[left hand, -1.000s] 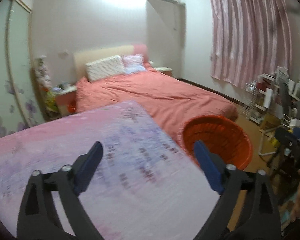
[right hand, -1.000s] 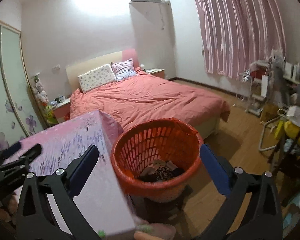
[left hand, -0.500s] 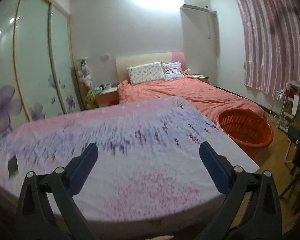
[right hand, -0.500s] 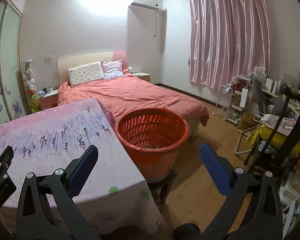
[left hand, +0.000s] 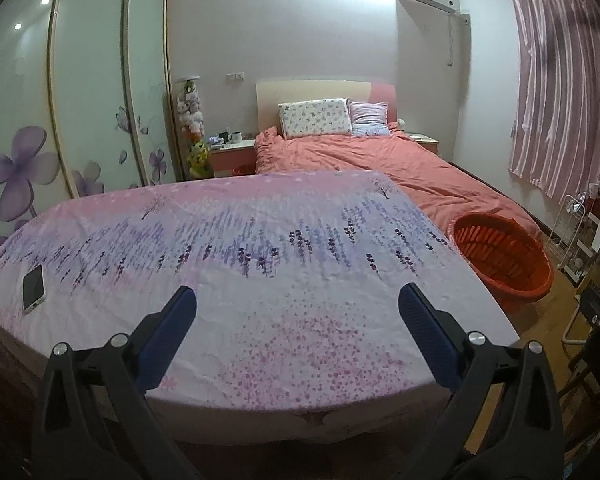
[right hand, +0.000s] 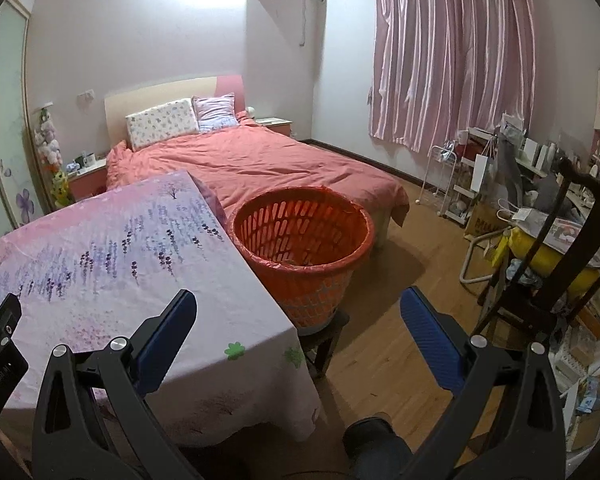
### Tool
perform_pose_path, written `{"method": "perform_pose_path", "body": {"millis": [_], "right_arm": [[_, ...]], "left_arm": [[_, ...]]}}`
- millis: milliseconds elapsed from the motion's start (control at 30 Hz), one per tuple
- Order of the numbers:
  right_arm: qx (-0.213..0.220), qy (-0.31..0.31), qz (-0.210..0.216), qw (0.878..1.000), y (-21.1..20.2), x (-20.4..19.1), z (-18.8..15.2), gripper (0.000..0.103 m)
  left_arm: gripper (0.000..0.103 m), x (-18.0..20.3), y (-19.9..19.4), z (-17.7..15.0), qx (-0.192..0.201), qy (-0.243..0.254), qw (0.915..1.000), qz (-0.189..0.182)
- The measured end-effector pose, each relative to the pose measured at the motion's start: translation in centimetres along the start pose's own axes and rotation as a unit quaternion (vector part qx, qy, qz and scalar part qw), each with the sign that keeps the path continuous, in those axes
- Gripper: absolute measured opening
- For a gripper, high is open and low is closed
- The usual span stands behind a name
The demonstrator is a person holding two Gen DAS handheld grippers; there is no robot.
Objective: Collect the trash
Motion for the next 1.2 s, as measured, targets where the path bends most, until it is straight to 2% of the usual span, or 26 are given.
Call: {"method": "perform_pose_path", "body": {"millis": [1200], "right_arm": [[0.0, -0.005, 0.006, 1.0, -0.3, -0.9, 0.2, 0.101]], "left_arm": [[0.099, -0.1, -1.4, 0.9, 0.008, -0.002, 1.0, 0.005]]}}
Point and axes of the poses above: each gripper's, at about its wrist camera, not at the fingertips, and y roughly the way its jaws point, x to its right, z to its top, the point moved 7 cm from there along y, roughly the way its jaws point, and after that the axes turned 5 degrees about z, right-handed, at the moved point
